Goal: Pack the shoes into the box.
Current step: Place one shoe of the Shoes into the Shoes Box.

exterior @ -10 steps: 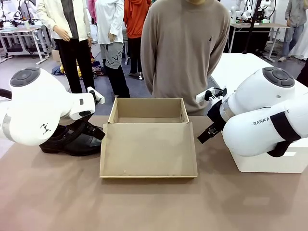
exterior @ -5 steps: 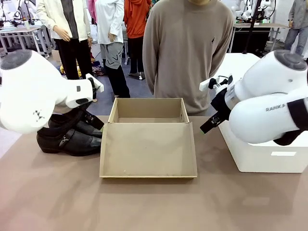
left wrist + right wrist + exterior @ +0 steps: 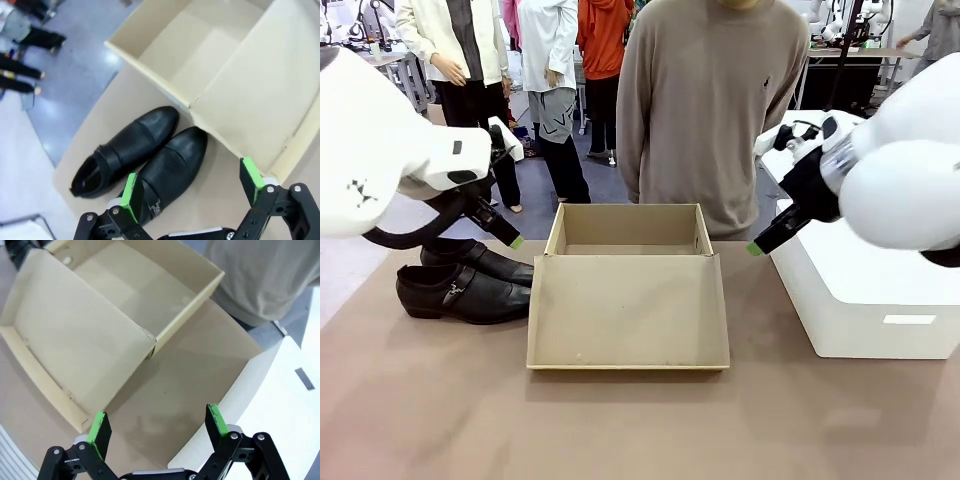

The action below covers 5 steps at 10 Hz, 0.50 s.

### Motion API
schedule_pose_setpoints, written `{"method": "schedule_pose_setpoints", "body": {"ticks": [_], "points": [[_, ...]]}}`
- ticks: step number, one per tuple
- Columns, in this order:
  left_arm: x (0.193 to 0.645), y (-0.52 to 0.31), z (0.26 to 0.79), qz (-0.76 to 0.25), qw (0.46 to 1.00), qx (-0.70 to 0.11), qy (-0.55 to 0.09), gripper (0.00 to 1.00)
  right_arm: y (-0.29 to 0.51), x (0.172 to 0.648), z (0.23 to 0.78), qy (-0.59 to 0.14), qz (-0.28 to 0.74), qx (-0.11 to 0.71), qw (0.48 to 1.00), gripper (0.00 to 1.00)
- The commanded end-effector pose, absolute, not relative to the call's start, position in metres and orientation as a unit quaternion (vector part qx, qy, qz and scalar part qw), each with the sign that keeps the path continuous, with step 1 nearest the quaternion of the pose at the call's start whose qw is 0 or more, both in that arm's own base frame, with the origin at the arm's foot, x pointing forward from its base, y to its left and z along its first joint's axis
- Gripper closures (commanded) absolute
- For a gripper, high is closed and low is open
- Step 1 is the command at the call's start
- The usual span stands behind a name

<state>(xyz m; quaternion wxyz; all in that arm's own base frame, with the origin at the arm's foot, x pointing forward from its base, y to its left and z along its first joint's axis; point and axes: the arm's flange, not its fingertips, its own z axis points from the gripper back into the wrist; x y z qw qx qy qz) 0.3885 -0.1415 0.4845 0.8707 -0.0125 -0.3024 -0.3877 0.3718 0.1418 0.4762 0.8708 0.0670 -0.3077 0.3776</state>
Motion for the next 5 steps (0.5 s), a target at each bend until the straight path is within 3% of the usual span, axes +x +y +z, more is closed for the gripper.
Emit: {"method": "schedule_pose_setpoints", "body": {"ticks": [1, 5], "points": [[0.393, -0.119, 0.502, -0.463, 0.834, -0.054, -0.295, 0.00, 0.111, 0.361, 0.485, -0.320, 0.442, 0.114, 0.830, 0.00], [0.380, -0.104, 0.536, -0.549, 0.765, -0.107, -0.320, 0.00, 0.082, 0.350, 0.508, -0.343, 0.492, 0.175, 0.781, 0.00]]}}
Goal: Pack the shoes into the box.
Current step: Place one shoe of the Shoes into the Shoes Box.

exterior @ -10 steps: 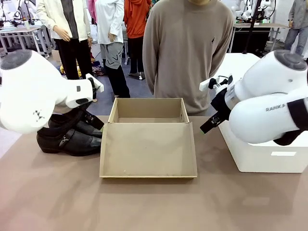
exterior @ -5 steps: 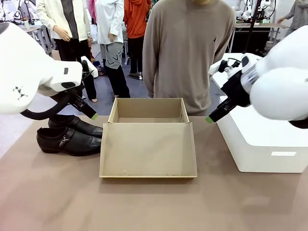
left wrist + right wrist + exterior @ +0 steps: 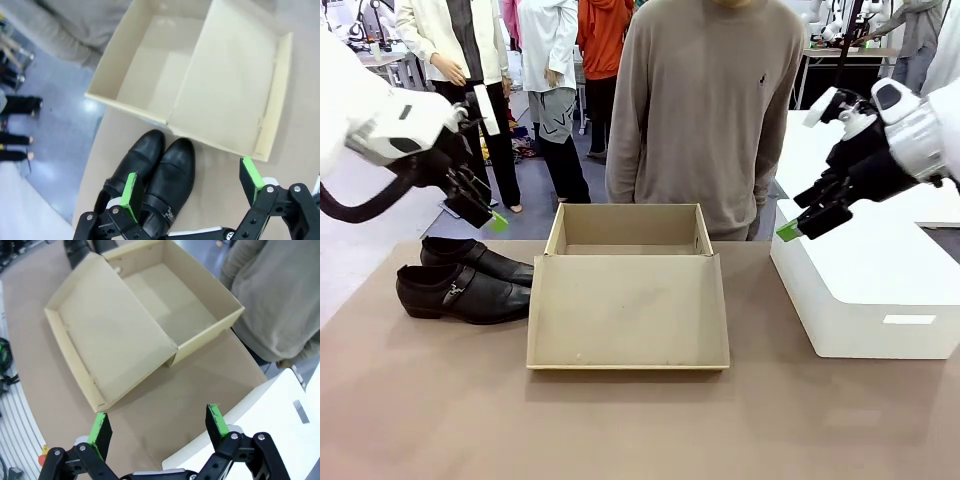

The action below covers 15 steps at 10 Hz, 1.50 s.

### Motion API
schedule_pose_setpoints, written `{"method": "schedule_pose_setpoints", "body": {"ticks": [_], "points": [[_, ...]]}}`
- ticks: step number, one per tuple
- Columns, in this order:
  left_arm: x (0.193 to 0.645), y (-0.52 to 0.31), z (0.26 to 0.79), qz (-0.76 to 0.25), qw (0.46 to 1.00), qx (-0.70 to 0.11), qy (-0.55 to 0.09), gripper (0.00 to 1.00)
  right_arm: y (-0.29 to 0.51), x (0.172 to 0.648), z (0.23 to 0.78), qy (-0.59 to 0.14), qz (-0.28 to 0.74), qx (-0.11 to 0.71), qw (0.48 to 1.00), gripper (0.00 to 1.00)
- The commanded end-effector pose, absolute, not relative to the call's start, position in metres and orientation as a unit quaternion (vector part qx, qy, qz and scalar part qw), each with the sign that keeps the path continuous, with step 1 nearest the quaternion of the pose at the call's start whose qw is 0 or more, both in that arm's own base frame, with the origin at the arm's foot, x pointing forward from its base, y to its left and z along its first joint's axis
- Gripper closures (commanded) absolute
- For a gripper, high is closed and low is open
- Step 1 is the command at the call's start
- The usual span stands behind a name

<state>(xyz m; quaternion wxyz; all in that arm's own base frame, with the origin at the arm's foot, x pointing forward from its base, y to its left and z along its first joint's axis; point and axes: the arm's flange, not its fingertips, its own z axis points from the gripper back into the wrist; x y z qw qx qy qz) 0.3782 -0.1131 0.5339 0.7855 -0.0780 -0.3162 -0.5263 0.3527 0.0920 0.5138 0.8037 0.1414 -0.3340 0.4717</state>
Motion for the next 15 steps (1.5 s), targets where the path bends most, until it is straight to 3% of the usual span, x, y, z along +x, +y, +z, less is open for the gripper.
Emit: {"method": "schedule_pose_setpoints", "body": {"ticks": [1, 6, 15], "points": [[0.379, -0.100, 0.543, -0.551, 0.759, -0.117, -0.327, 0.00, 0.078, 0.348, 0.515, -0.350, 0.501, 0.186, 0.770, 0.00], [0.381, -0.090, 0.561, -0.556, 0.749, -0.137, -0.334, 0.00, 0.071, 0.338, 0.538, -0.376, 0.517, 0.215, 0.738, 0.00], [0.377, -0.090, 0.559, -0.548, 0.755, -0.132, -0.334, 0.00, 0.074, 0.334, 0.541, -0.367, 0.504, 0.210, 0.753, 0.00]]}}
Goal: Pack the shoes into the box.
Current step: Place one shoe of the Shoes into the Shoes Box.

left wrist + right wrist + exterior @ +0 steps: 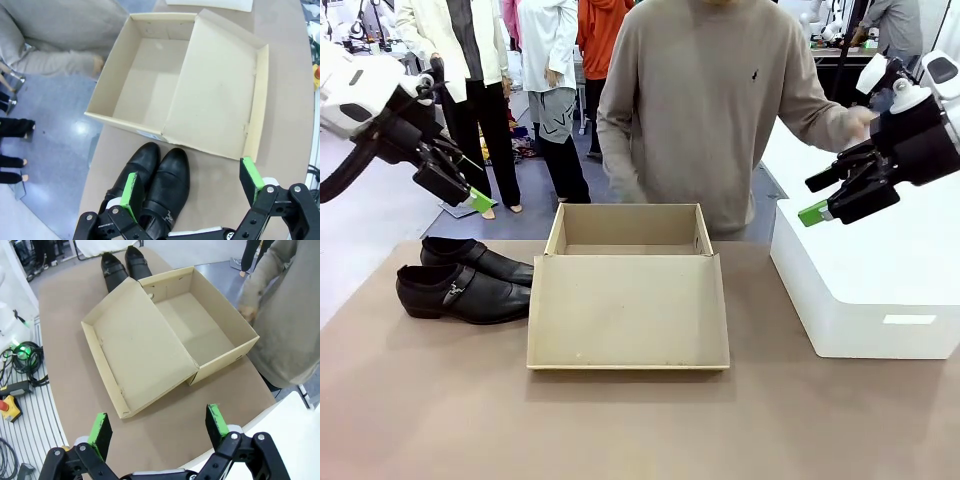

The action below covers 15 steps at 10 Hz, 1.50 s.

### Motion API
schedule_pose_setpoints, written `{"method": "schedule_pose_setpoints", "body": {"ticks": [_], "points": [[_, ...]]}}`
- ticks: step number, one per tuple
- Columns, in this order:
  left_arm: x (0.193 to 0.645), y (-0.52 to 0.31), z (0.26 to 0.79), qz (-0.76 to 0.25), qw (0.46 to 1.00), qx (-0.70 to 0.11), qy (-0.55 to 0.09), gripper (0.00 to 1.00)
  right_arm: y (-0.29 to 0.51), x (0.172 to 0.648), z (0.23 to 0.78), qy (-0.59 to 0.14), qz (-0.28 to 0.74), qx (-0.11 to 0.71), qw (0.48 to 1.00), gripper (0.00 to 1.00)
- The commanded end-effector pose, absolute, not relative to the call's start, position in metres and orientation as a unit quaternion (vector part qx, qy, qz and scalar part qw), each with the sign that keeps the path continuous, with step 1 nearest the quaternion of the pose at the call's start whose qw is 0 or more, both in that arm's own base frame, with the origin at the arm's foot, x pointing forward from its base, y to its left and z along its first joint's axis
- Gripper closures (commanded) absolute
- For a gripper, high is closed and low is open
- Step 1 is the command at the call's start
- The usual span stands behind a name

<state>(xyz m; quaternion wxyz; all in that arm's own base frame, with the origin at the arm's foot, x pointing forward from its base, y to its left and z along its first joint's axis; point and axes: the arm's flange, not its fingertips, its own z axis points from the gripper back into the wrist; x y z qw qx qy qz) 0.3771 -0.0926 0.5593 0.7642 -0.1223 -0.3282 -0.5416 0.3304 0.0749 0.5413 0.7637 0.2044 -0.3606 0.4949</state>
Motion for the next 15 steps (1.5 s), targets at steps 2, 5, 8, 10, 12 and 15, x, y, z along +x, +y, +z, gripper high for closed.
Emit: {"method": "schedule_pose_setpoints", "body": {"ticks": [2, 5, 8, 10, 12, 15], "points": [[0.377, -0.090, 0.559, -0.548, 0.755, -0.132, -0.334, 0.00, 0.074, 0.334, 0.541, -0.367, 0.504, 0.210, 0.753, 0.00], [0.387, -0.081, 0.571, -0.571, 0.763, -0.063, -0.298, 0.00, 0.074, 0.334, 0.541, -0.367, 0.504, 0.210, 0.753, 0.00], [0.406, -0.066, 0.596, -0.617, 0.745, 0.021, -0.251, 0.00, 0.074, 0.334, 0.541, -0.367, 0.504, 0.210, 0.753, 0.00], [0.426, -0.058, 0.609, -0.676, 0.707, 0.060, -0.196, 0.00, 0.074, 0.334, 0.541, -0.367, 0.504, 0.210, 0.753, 0.00], [0.450, -0.054, 0.614, -0.701, 0.693, 0.076, -0.148, 0.00, 0.074, 0.334, 0.541, -0.367, 0.504, 0.210, 0.753, 0.00], [0.490, -0.052, 0.609, -0.711, 0.692, 0.085, -0.089, 0.00, 0.074, 0.334, 0.541, -0.367, 0.504, 0.210, 0.753, 0.00]]}}
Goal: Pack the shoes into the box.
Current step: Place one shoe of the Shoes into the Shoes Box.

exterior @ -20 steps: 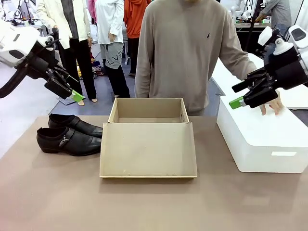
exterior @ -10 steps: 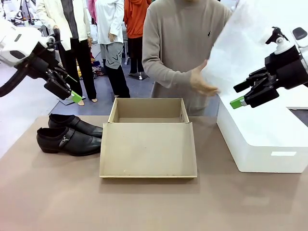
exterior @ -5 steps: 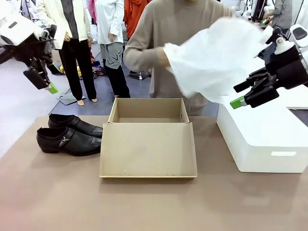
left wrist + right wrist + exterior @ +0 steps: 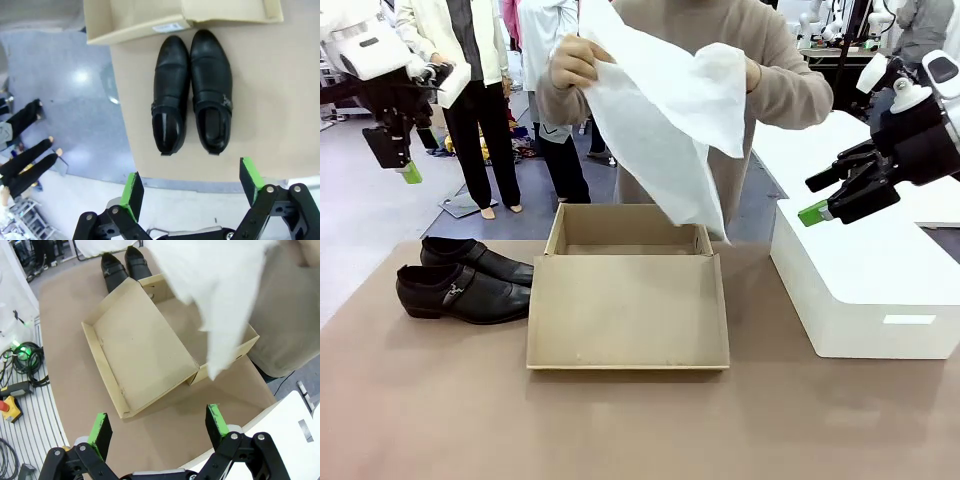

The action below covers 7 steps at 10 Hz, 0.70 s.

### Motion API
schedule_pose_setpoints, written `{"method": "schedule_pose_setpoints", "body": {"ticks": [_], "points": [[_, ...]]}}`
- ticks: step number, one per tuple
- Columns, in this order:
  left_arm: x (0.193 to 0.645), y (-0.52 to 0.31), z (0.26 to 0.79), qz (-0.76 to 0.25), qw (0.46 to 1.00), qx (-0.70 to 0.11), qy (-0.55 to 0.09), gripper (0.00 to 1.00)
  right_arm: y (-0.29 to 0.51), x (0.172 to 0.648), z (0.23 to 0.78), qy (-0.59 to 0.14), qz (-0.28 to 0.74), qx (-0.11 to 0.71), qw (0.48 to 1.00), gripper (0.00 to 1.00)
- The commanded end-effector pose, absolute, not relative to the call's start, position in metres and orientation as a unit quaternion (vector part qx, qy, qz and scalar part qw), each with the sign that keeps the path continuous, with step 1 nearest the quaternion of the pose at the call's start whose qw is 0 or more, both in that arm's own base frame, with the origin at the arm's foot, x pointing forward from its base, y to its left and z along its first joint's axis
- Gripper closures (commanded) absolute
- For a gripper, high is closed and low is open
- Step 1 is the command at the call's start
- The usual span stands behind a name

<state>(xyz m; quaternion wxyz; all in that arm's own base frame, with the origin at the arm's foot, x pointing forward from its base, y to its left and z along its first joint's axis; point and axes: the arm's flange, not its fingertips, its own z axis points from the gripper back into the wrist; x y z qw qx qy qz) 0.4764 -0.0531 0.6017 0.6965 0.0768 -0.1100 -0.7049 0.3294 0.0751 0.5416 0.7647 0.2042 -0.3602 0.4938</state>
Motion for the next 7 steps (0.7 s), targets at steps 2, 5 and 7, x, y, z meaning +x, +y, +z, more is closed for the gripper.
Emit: {"method": "schedule_pose_setpoints", "body": {"ticks": [2, 5, 7], "points": [[0.510, -0.048, 0.600, -0.703, 0.701, 0.088, -0.085, 0.00, 0.074, 0.334, 0.541, -0.367, 0.504, 0.210, 0.753, 0.00], [0.503, -0.051, 0.593, -0.702, 0.702, 0.081, -0.092, 0.00, 0.074, 0.334, 0.541, -0.367, 0.504, 0.210, 0.753, 0.00], [0.503, -0.051, 0.593, -0.702, 0.702, 0.081, -0.092, 0.00, 0.074, 0.334, 0.541, -0.367, 0.504, 0.210, 0.753, 0.00]]}}
